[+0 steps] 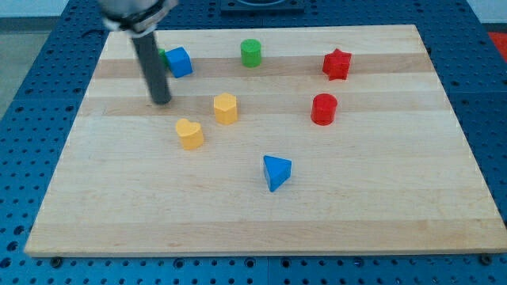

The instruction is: Slide blue triangle below the green circle

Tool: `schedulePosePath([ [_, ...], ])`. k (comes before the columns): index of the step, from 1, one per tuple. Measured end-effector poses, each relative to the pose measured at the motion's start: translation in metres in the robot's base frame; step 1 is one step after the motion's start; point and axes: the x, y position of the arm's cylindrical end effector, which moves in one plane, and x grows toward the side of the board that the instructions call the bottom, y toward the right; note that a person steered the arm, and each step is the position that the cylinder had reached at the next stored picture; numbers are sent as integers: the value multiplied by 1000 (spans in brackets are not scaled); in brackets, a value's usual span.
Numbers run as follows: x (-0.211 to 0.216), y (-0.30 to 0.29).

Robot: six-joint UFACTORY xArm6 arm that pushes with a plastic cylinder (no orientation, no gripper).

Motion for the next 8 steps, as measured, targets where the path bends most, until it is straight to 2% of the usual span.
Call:
schedulePosePath([
  [2, 116, -33],
  [3, 179, 9],
  [4, 223, 70],
  [5, 226, 132],
  [6, 204, 197],
  [7, 179, 222],
  [8, 177, 148],
])
